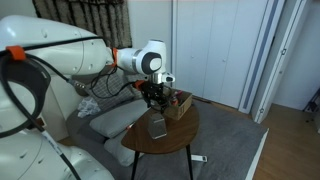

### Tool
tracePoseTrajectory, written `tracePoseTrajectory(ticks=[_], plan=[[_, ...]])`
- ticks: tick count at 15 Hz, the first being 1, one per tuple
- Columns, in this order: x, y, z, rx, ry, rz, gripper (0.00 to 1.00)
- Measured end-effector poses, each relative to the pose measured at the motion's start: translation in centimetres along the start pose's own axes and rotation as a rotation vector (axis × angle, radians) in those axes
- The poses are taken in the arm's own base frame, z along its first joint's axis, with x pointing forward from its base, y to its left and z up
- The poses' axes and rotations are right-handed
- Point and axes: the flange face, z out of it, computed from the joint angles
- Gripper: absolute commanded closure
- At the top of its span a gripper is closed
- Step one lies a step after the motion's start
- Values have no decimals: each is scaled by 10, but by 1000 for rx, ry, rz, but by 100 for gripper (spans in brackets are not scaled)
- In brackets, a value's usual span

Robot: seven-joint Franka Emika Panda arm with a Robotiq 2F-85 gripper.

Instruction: Flip the gray bin and place it the right way up on the table

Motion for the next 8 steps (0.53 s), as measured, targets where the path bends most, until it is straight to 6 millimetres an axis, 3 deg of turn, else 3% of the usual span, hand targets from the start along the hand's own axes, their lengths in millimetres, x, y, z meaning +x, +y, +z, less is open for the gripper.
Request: tracePoseTrajectory(ticks=[8], plan=[[15,-7,14,-2,28,118,0]])
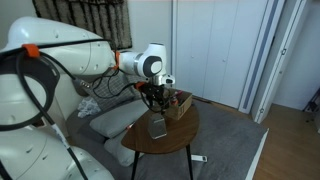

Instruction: Flip the gray bin and place it the right way up on the table

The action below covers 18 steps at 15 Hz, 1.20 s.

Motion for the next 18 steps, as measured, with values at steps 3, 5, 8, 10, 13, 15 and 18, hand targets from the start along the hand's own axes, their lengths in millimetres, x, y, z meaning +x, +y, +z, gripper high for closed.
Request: tracePoseTrajectory(ticks=[3,5,8,10,13,15,18], plan=[[5,-2,14,-7,-20,80,0],[6,-3,23,-14,-40,125,0],[7,-3,36,-23,-68,166,0],[9,-4,41,-27,-80,180,0],[10,-6,48,-29,-95,191,0],[10,-8,51,-22,-105,196,0],[11,-11,56,-17,-121,196,0]])
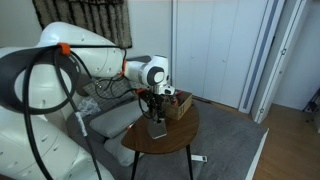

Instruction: Flip the gray bin and place it the right way up on the table

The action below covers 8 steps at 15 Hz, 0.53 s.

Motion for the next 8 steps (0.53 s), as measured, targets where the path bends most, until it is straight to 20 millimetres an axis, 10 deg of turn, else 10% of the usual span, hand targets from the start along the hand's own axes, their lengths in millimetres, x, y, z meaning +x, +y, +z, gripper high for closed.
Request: tracePoseTrajectory(ticks=[5,8], plan=[[2,-5,12,-8,-28,-4,41],[3,-5,12,-6,-31,1,45]])
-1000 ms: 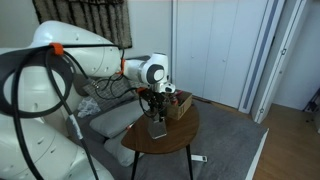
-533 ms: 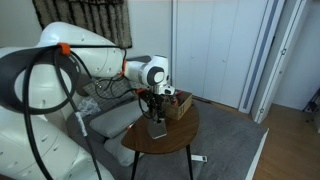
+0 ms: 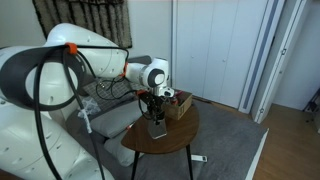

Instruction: Flip the gray bin and place it the right way up on the table

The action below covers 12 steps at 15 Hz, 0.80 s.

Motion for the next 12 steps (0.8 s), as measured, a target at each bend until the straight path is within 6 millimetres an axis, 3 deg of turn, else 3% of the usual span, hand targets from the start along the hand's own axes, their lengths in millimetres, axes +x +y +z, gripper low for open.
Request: tracePoseTrajectory(ticks=[6,12], plan=[[-3,6,-3,36,-66,23,45],[-2,46,-25,222,-270,44,45]])
